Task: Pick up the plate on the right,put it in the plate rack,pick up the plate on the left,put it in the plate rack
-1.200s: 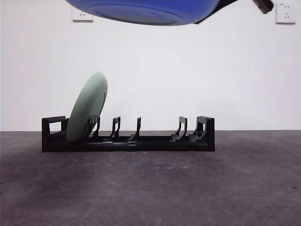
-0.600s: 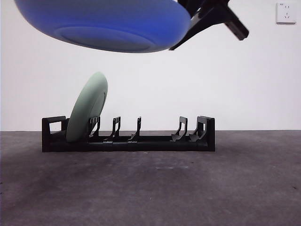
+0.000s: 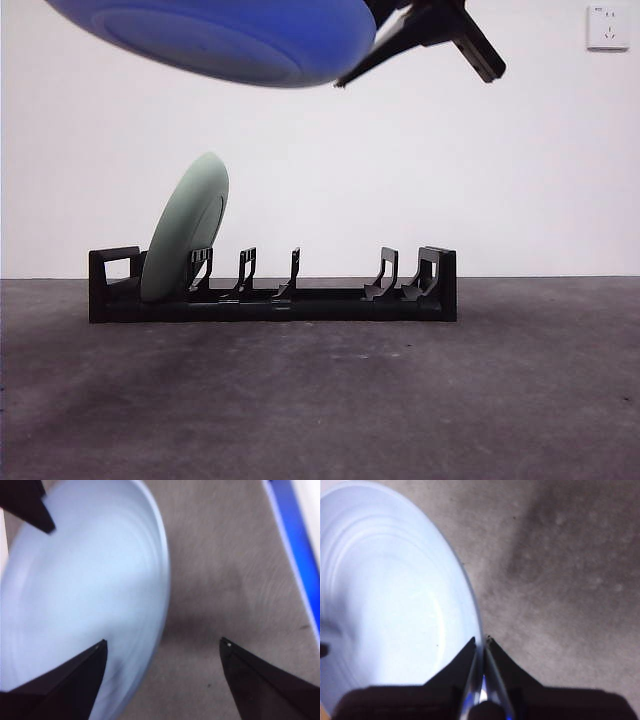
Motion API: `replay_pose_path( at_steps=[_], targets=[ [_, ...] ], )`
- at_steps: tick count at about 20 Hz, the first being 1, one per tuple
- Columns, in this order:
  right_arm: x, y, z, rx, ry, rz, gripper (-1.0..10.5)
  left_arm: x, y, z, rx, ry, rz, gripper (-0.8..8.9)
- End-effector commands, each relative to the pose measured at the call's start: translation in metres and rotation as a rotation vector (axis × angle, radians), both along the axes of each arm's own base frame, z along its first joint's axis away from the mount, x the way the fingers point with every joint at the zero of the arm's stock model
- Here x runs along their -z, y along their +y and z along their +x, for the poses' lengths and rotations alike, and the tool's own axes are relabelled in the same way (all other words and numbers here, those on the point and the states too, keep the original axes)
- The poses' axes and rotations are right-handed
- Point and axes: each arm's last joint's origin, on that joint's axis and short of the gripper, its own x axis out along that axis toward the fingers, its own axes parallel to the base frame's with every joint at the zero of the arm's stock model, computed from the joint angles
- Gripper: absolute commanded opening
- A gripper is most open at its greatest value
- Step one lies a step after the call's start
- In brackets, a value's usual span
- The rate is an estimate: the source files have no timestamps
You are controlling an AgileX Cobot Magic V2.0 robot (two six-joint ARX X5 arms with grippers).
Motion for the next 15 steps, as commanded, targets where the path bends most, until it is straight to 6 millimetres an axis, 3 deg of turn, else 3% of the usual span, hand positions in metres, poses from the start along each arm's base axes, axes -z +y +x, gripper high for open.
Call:
replay_pose_path(
  at_steps=[1, 3, 7, 10, 15],
  targets=[
    [-0.0042, 0.0019, 0.0018, -0.006, -0.01, 0.021, -0.1, 0.0017, -0.0058, 0.0036, -0.002, -0.018, 0.018, 3.77],
    [-0.0058, 0.0019, 0.002, -0.005, -0.016, 0.023, -0.1, 0.0025, -0.0087, 0.0056, -0.004, -0.021, 0.019, 3.62],
    [-0.0054, 0.0011, 0.002, -0.004, -0.025, 0.007, -0.1, 0.0015, -0.0107, 0.0058, 0.0, -0.029, 0.003, 1.41],
    [-0.0038, -0.0003, 0.0015, 0.0, -0.038, -0.032, -0.1, 0.0015, -0.0109, 0.0055, -0.005, -0.024, -0.003, 0.35],
    [-0.0031, -0.0011, 0.0006, -0.005, -0.037, -0.047, -0.1, 0.0015, -0.011, 0.0054, -0.002, -0.021, -0.004, -0.13]
  ],
)
